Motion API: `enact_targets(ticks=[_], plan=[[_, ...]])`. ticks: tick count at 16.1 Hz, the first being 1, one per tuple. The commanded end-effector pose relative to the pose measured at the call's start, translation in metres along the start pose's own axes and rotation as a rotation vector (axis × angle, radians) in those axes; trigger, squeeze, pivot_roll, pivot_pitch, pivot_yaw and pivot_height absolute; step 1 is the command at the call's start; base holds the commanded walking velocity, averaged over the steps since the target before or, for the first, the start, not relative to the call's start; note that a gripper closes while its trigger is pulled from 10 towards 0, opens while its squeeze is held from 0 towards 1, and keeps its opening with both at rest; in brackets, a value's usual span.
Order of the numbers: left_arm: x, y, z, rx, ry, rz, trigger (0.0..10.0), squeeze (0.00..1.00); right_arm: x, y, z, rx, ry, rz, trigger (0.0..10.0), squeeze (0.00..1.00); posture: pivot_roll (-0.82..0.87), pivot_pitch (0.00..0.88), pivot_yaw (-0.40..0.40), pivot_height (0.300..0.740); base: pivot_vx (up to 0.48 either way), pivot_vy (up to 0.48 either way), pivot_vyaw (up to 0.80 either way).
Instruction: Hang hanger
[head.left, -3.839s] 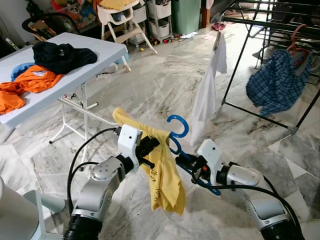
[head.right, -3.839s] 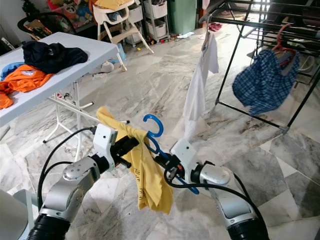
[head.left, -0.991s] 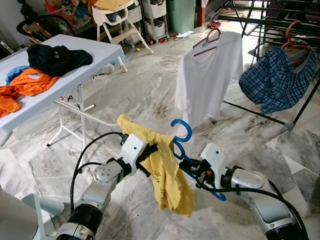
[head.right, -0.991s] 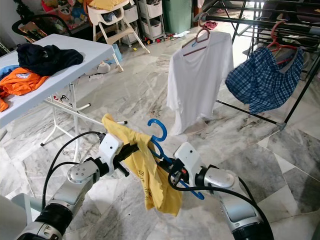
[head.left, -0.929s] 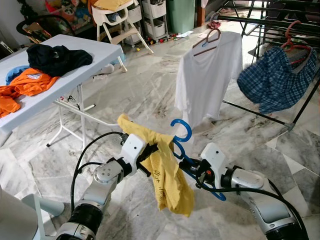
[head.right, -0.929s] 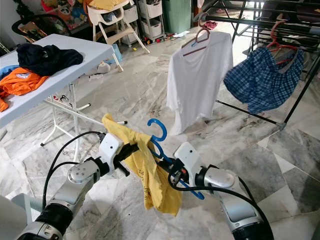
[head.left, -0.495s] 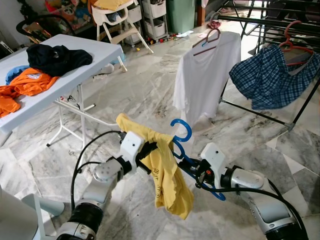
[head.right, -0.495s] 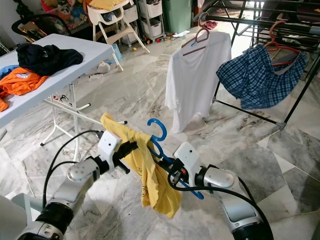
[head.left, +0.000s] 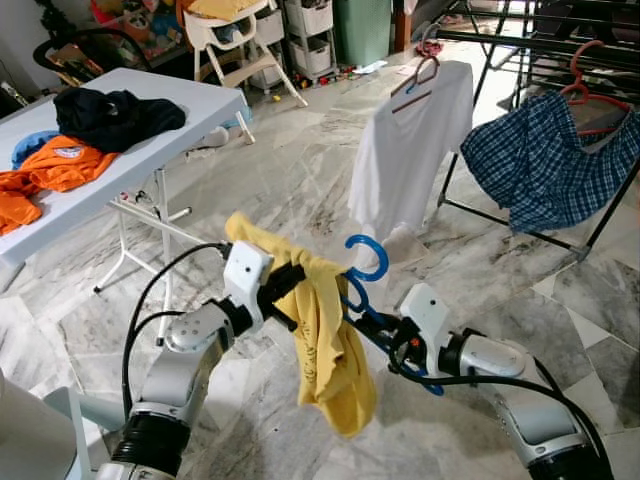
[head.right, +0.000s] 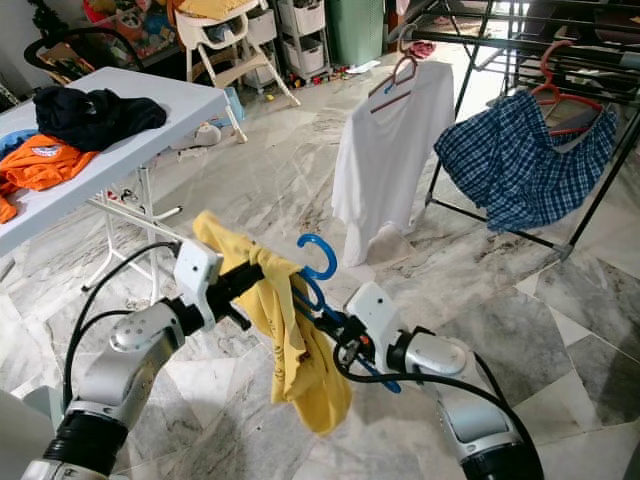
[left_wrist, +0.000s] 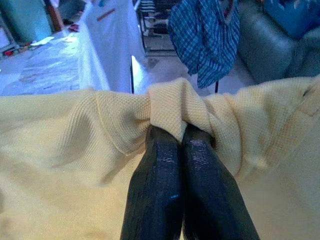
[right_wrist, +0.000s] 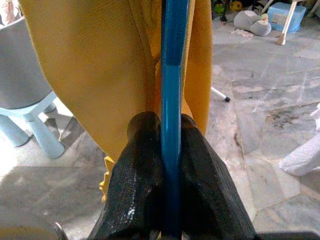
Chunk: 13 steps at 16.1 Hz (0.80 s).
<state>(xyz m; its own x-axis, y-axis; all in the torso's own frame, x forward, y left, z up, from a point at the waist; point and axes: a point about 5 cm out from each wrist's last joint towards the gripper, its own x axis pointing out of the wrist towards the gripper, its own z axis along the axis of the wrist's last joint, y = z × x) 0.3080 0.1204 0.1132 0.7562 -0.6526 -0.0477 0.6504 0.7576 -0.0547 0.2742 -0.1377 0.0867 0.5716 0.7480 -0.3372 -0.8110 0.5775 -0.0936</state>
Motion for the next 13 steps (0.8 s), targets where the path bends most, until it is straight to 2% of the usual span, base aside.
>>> enact_targets(ticks=[1, 4, 8, 13], plan=[[0.003, 0.011, 0.031, 0.029, -0.103, 0.041, 0.0, 0.0, 0.004, 0.006, -0.004, -0.007, 0.029, 0.04, 10.0, 0.0, -0.12, 0.022, 0.174, 0.74, 0.0, 0.0, 0.0], [0.005, 0.018, 0.05, 0.021, -0.136, 0.074, 0.0, 0.0, 0.004, 0.007, -0.009, -0.004, 0.045, 0.044, 10.0, 0.0, -0.12, 0.02, 0.178, 0.74, 0.0, 0.0, 0.0], [0.003, 0.021, 0.05, 0.031, -0.124, 0.087, 0.0, 0.0, 0.004, 0.01, -0.013, -0.007, 0.056, 0.049, 10.0, 0.0, -0.12, 0.018, 0.182, 0.74, 0.0, 0.0, 0.0], [-0.001, 0.024, 0.039, 0.057, -0.062, 0.1, 0.0, 0.0, 0.004, 0.007, -0.012, -0.008, 0.052, 0.047, 10.0, 0.0, -0.12, 0.015, 0.182, 0.74, 0.0, 0.0, 0.0]])
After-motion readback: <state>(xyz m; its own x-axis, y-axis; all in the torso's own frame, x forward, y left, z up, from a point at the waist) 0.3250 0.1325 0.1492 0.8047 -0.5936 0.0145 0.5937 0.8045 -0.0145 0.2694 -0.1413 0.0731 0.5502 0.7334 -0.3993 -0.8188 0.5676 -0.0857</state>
